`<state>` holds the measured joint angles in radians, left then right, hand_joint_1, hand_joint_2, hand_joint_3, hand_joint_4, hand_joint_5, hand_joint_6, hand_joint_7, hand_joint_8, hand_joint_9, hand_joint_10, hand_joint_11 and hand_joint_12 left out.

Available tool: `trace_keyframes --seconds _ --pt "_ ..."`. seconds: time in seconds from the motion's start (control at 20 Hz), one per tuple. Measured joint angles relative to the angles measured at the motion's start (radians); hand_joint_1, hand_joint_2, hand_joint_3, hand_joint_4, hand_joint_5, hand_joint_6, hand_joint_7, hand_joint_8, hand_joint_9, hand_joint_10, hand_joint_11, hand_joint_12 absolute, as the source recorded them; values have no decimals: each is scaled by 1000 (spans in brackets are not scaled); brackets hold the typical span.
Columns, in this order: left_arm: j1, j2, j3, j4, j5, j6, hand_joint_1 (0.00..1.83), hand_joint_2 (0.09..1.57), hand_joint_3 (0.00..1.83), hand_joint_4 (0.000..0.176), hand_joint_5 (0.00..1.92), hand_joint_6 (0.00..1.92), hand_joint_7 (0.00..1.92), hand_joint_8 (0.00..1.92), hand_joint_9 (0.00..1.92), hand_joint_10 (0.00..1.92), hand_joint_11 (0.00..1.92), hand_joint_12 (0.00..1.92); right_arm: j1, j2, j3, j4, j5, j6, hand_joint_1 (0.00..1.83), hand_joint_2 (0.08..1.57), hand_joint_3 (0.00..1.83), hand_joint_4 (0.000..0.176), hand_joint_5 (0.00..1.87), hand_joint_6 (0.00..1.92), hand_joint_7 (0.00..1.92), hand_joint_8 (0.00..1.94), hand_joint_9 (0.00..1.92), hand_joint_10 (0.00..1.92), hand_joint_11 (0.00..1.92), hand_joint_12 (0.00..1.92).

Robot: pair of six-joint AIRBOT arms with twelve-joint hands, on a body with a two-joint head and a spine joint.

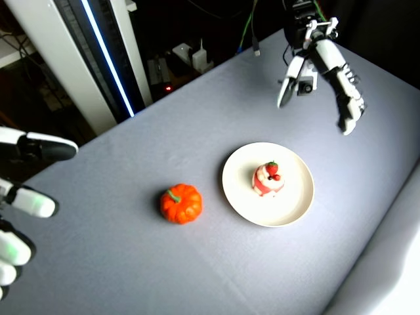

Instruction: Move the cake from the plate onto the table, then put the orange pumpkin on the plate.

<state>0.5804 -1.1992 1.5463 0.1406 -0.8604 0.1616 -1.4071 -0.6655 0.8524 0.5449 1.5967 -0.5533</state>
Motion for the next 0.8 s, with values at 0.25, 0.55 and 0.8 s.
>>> trace_keyframes --seconds 0.25,0.55,0.8 --pt "-158 -64 58 256 142 -1 941 886 0 0 331 12 527 108 30 1058 0 1782 5 0 10 -18 -26 0 767 903 10 174 9 3 0 0 0 0 0 0" --pt "-278 -77 70 531 199 -3 896 928 0 0 571 50 621 124 472 883 180 1630 72 -19 30 -77 -109 0 783 910 3 176 40 12 0 0 0 0 0 0" --pt "-296 -119 101 652 240 -3 889 894 0 0 643 16 676 81 265 866 1 1697 121 -37 48 -131 -186 0 767 899 0 176 28 2 0 0 0 0 0 0"
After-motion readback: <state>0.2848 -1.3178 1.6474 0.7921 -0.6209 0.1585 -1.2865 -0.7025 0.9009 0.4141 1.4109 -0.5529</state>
